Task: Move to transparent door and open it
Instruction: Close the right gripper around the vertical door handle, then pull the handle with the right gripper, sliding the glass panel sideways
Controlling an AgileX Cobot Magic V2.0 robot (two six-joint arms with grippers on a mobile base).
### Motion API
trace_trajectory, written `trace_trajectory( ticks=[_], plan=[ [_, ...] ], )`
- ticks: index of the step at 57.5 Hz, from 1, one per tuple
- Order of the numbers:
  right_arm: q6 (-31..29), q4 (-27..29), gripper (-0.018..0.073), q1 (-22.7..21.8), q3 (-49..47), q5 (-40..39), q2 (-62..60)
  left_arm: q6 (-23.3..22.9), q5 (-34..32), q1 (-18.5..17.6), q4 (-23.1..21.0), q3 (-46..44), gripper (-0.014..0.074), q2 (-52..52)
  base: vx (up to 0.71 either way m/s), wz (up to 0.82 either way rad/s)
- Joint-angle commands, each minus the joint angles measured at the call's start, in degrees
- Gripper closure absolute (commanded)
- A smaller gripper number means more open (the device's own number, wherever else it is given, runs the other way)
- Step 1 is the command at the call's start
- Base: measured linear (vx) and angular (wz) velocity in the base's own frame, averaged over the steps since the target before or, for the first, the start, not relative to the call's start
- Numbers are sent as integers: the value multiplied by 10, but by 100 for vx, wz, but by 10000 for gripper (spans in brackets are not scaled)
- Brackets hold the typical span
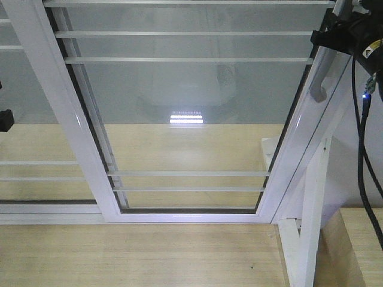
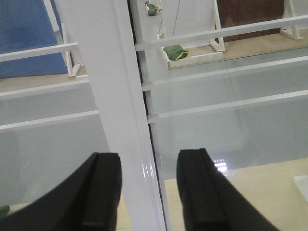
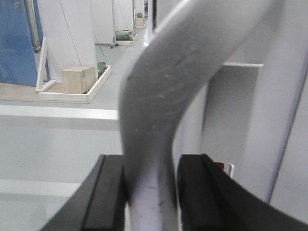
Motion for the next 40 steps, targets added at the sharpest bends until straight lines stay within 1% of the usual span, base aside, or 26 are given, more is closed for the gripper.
trace_trajectory(
  ticks=[1, 4, 7, 14, 26, 40],
  plan=[
    [0, 5, 344, 8, -22, -49, -27, -1, -48, -2, -2, -21, 178, -3, 0, 0],
    [-1, 5, 381, 16, -22, -49, -27, -1, -48, -2, -2, -21, 178, -3, 0, 0],
    [-15, 6, 404, 24, -22, -48, -27, -1, -48, -2, -2, -21, 178, -3, 0, 0],
    [-28, 17, 433, 33, -22, -49, -27, -1, -52, -2, -2, -21, 178, -3, 0, 0],
    [-25, 26, 434, 45, -22, -57, -28, -1, -55, -2, -2, -21, 178, -3, 0, 0],
    [-29, 26, 433, 94, -22, -60, -28, -1, -55, -2, -2, -21, 178, -3, 0, 0]
  ],
)
